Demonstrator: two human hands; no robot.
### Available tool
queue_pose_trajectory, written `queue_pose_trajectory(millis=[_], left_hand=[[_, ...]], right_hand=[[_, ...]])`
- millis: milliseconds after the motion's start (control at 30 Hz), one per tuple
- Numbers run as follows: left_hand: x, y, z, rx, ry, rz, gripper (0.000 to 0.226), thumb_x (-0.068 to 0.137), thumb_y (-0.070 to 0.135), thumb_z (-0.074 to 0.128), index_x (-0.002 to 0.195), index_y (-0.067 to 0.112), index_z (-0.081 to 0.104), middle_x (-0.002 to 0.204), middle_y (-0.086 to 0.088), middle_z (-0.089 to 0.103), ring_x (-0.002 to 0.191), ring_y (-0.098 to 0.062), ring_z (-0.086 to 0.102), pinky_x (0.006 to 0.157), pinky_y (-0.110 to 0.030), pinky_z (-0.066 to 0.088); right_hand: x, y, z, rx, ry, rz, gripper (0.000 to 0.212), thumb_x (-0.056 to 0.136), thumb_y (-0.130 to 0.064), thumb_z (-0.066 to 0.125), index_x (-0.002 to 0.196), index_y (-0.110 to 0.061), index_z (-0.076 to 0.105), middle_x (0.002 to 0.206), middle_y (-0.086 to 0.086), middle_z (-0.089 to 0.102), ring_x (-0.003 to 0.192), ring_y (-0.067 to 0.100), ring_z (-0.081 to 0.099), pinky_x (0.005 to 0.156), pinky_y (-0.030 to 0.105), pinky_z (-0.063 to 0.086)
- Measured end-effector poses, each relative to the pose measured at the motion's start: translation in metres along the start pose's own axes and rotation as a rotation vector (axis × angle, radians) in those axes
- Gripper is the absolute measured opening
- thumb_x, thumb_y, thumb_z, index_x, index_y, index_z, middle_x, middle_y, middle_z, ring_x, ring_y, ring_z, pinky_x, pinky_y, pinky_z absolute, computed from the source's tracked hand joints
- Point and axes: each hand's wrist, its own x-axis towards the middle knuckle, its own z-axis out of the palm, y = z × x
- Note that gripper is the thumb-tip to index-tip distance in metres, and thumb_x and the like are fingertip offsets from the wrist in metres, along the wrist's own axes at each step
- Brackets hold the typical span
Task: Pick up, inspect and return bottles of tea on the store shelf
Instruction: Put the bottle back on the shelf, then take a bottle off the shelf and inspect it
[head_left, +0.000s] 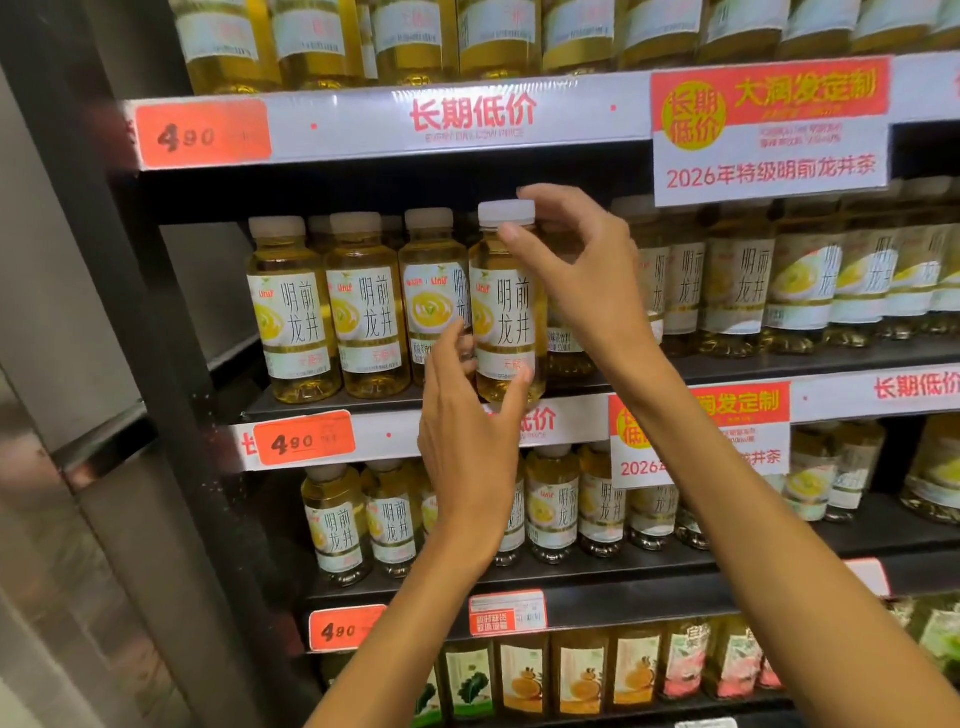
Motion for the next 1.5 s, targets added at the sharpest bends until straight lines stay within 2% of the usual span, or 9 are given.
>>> queue_pose_trajectory(millis=[100, 233, 400, 667, 867, 1067, 1233, 1367, 1500], left_hand=[[0.001, 0.000, 0.003, 0.140, 0.034, 0.059, 0.063, 0.083, 0.032, 0.071, 0.136, 0.021, 0.041, 0.130, 0.004, 0.055, 0.119, -0.011, 0.049, 0.091, -0.029, 0.045], [0.005, 0.002, 0.009, 0.197, 0.053, 0.108, 0.056, 0.083, 0.030, 0.072, 0.131, 0.018, 0.046, 0.132, 0.000, 0.052, 0.119, -0.015, 0.051, 0.086, -0.026, 0.045], [0.009, 0.001, 0.015, 0.271, 0.066, 0.117, 0.058, 0.083, 0.032, 0.072, 0.133, 0.017, 0.047, 0.131, -0.001, 0.053, 0.118, -0.018, 0.053, 0.084, -0.034, 0.051], [0.012, 0.001, 0.018, 0.352, 0.083, 0.130, 0.055, 0.084, 0.031, 0.071, 0.132, 0.014, 0.049, 0.129, -0.004, 0.055, 0.118, -0.020, 0.053, 0.084, -0.034, 0.049], [0.011, 0.005, 0.013, 0.380, 0.062, 0.178, 0.054, 0.084, 0.027, 0.071, 0.131, 0.014, 0.049, 0.129, -0.005, 0.053, 0.116, -0.021, 0.053, 0.083, -0.032, 0.049], [0.003, 0.008, 0.012, 0.301, -0.014, 0.219, 0.045, 0.086, 0.019, 0.069, 0.127, 0.013, 0.051, 0.122, -0.004, 0.052, 0.106, -0.018, 0.057, 0.080, -0.031, 0.052], [0.001, 0.004, 0.013, 0.249, -0.061, 0.222, 0.038, 0.087, 0.016, 0.068, 0.123, 0.014, 0.054, 0.121, -0.004, 0.051, 0.110, -0.015, 0.054, 0.082, -0.024, 0.050], [-0.003, 0.001, 0.014, 0.205, -0.120, 0.221, 0.043, 0.089, 0.013, 0.066, 0.129, 0.012, 0.052, 0.122, -0.006, 0.049, 0.109, -0.017, 0.053, 0.088, -0.024, 0.048], [-0.006, 0.002, 0.017, 0.145, -0.146, 0.222, 0.049, 0.091, 0.015, 0.063, 0.136, 0.012, 0.047, 0.125, -0.006, 0.049, 0.113, -0.016, 0.051, 0.095, -0.028, 0.047]], right_hand=[[0.002, 0.008, 0.005, -0.257, 0.054, -0.060, 0.043, 0.091, -0.045, 0.057, 0.127, -0.021, 0.057, 0.119, -0.004, 0.060, 0.117, 0.016, 0.045, 0.101, 0.037, 0.031], [0.007, 0.015, 0.009, -0.388, 0.120, -0.130, 0.045, 0.092, -0.047, 0.054, 0.124, -0.016, 0.059, 0.116, 0.004, 0.060, 0.113, 0.023, 0.045, 0.095, 0.037, 0.031], [0.012, 0.023, 0.012, -0.520, 0.157, -0.169, 0.043, 0.093, -0.047, 0.052, 0.117, -0.012, 0.061, 0.110, 0.009, 0.060, 0.109, 0.028, 0.047, 0.091, 0.039, 0.035], [0.018, 0.026, 0.013, -0.529, 0.136, -0.167, 0.044, 0.093, -0.045, 0.054, 0.112, -0.005, 0.062, 0.104, 0.015, 0.059, 0.107, 0.032, 0.046, 0.090, 0.040, 0.035], [0.021, 0.031, 0.003, -0.624, 0.161, -0.124, 0.039, 0.098, -0.038, 0.047, 0.109, -0.002, 0.057, 0.105, 0.016, 0.058, 0.108, 0.030, 0.046, 0.071, 0.037, 0.044], [0.019, 0.035, -0.005, -0.749, 0.082, -0.157, 0.035, 0.100, -0.035, 0.043, 0.110, -0.004, 0.055, 0.107, 0.014, 0.057, 0.105, 0.028, 0.048, 0.067, 0.038, 0.048], [0.009, 0.031, -0.014, -0.535, 0.096, -0.170, 0.037, 0.096, -0.030, 0.054, 0.124, -0.005, 0.052, 0.125, 0.013, 0.052, 0.104, 0.027, 0.054, 0.085, 0.040, 0.045], [-0.009, 0.024, -0.021, -0.173, 0.154, -0.184, 0.035, 0.091, -0.014, 0.062, 0.125, -0.005, 0.055, 0.129, 0.006, 0.052, 0.113, -0.006, 0.033, 0.100, 0.025, 0.032], [-0.025, 0.020, -0.022, -0.051, 0.216, -0.189, 0.033, 0.090, -0.009, 0.064, 0.121, -0.004, 0.056, 0.130, 0.003, 0.050, 0.124, 0.011, 0.042, 0.106, 0.028, 0.036]])
